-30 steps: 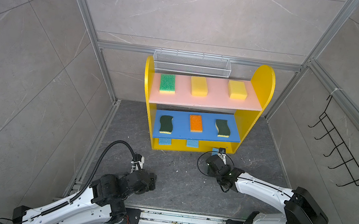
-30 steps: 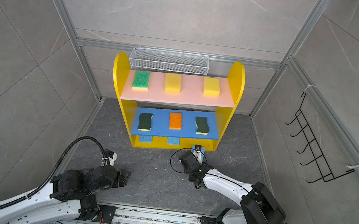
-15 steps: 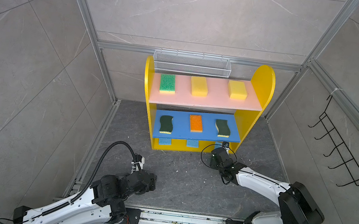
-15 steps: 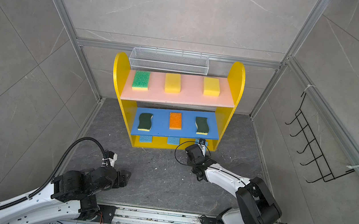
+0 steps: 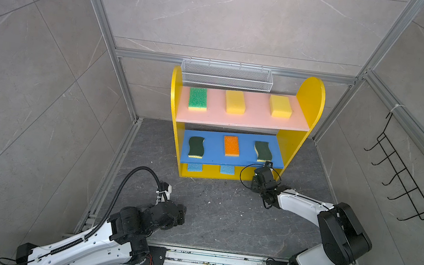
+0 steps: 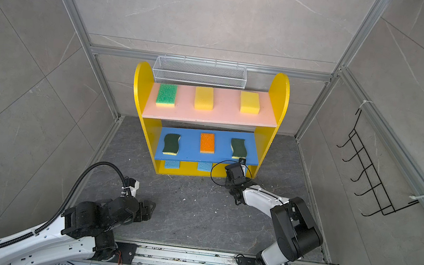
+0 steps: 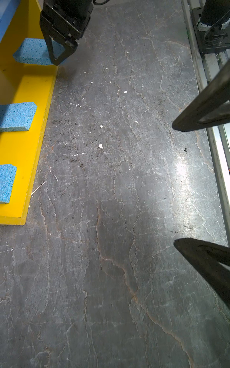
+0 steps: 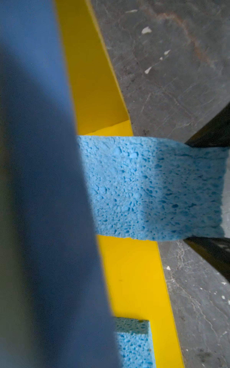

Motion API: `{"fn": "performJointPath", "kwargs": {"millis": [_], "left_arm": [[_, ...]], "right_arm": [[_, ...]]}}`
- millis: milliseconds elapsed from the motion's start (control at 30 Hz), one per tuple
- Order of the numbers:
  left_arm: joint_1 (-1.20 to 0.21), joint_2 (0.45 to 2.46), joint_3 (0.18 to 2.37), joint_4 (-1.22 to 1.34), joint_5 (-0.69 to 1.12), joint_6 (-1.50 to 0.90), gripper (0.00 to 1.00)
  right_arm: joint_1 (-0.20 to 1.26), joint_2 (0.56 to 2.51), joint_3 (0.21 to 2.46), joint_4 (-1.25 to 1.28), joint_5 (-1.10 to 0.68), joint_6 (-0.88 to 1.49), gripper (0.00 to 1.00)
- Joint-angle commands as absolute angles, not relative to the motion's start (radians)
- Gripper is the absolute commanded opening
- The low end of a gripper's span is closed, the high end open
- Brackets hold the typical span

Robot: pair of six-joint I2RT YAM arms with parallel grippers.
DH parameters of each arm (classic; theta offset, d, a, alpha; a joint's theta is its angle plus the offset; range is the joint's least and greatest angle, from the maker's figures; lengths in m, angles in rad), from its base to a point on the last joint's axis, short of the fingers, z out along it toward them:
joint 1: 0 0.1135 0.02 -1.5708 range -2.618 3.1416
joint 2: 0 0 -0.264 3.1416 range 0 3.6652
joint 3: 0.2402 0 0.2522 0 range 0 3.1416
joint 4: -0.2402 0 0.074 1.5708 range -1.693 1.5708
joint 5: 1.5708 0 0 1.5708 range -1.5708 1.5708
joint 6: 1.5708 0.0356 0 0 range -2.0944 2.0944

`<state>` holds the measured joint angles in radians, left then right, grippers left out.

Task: Arrange cleaning sponges on a shelf
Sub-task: Move the cleaning sponge to the shelf, then place the cleaning sponge at the shelf.

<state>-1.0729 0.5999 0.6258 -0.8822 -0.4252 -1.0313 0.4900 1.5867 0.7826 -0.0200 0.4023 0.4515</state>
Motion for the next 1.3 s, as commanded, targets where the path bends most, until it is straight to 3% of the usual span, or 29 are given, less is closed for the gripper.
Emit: {"fn": "performJointPath", "kwargs": {"millis": [0, 667, 1267], "left_arm": [[-1.070, 0.612, 0.640, -0.868, -0.462, -1.005, 0.86], [-1.070, 0.666, 0.659, -0.839, -0.495, -0.992, 0.86], [-1.069, 0.684, 0.664, -0.829, -0.498, -0.977, 0.85]], "right_arm": [[0.473, 1.623, 0.817, 0.025, 0.391, 0.408, 0.66], [0.442, 1.741, 0.923, -0.004, 0.375, 0.387, 0.64], [0.450, 1.642, 0.829, 0.030, 0.410, 0.368, 0.67]]}}
